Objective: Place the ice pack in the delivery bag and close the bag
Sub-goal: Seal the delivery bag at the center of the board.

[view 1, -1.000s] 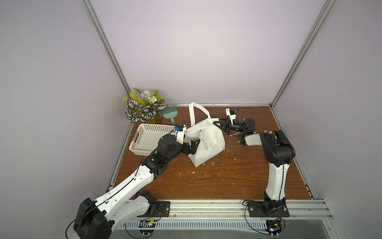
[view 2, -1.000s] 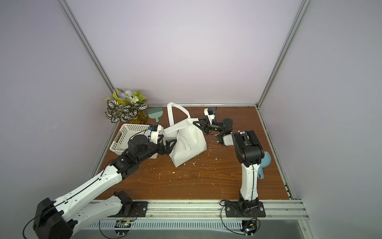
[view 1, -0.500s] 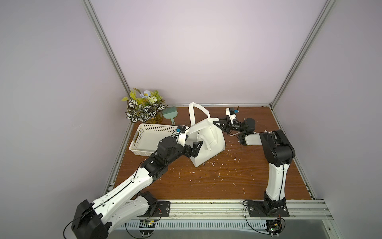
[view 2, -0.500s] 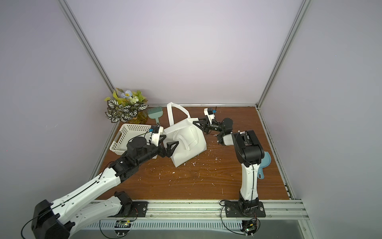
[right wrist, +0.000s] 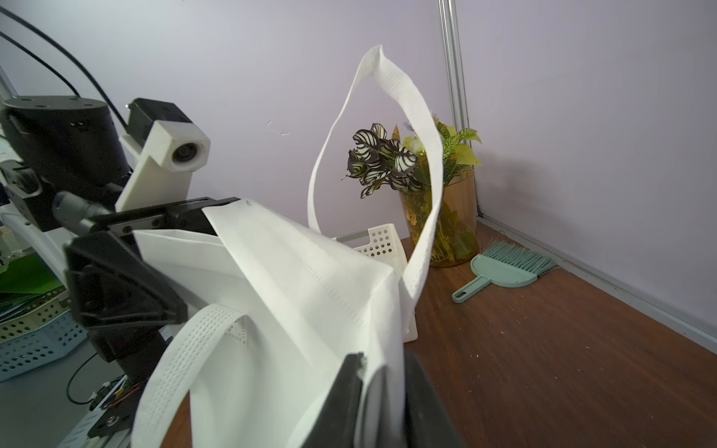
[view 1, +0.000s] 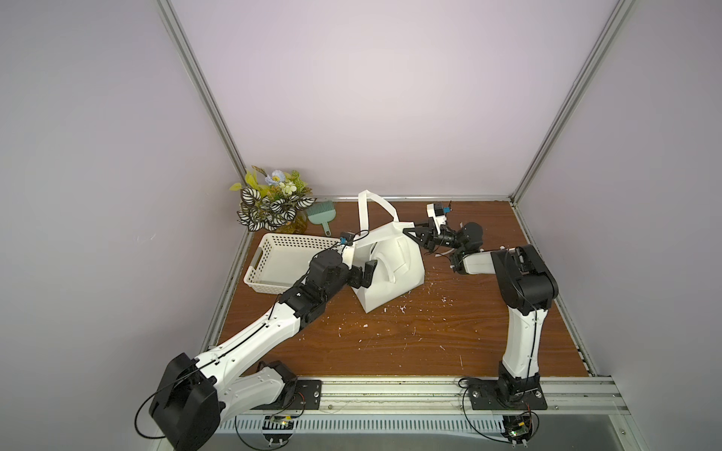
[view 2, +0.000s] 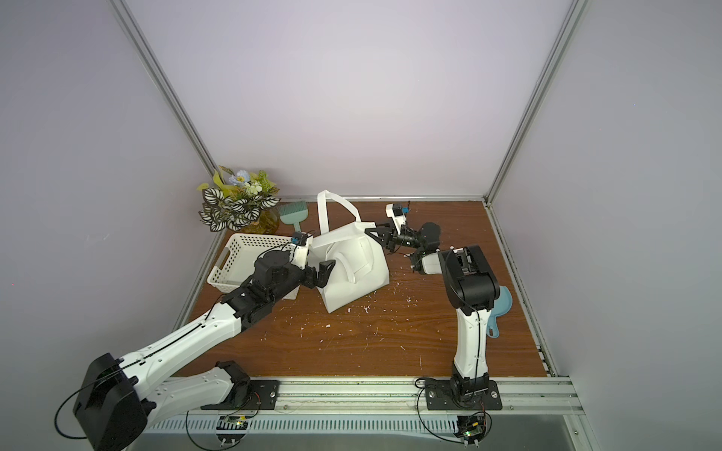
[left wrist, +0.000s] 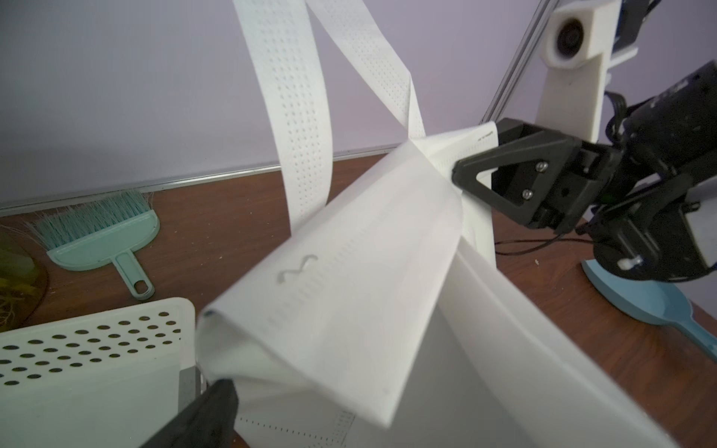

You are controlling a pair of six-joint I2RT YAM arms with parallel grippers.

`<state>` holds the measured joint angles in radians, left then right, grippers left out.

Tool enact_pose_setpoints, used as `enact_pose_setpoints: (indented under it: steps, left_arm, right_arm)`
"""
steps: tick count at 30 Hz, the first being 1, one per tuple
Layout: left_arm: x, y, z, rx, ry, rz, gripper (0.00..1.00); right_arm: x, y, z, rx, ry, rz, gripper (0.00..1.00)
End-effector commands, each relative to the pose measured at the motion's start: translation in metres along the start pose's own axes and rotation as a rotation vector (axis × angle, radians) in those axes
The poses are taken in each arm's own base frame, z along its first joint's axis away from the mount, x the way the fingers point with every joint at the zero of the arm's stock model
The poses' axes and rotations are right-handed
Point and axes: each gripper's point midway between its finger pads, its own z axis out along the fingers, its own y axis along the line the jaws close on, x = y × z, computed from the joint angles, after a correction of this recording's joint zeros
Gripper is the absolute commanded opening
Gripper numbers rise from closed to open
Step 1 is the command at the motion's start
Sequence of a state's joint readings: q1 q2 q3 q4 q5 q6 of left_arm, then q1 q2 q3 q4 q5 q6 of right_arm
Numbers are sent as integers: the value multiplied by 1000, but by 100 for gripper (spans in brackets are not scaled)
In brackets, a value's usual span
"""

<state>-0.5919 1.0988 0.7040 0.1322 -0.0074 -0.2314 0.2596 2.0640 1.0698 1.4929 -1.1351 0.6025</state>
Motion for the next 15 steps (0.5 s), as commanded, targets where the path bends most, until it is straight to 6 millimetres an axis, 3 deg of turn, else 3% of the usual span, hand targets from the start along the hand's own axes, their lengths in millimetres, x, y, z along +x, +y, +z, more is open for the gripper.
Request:
enact_pose_setpoints:
  steps: [1,3,6,8,11,15]
  left_arm:
    - [-18,-2,-5,49,-83,41,92]
    - [-20,-5,-7,70,-98,64,85]
    - [-18,-10,-6,106,-100,80,65]
    - [-16,-12,-4,115,-89,80,59]
    - [-16,-12,-4,117,-95,86,42]
    - [-19,-7,-4,98,-102,91,34]
  right_arm:
    - [-12,8,1,-27,-4,-41,22]
    - [-12,8,2,-26,-3,-43,22]
    - [-11,7,2,-24,-3,-40,22]
    - [-12,8,2,-25,-3,-40,22]
    - [-11,8,2,-27,0,-39,22]
    - [-12,9,1,-28,2,-42,22]
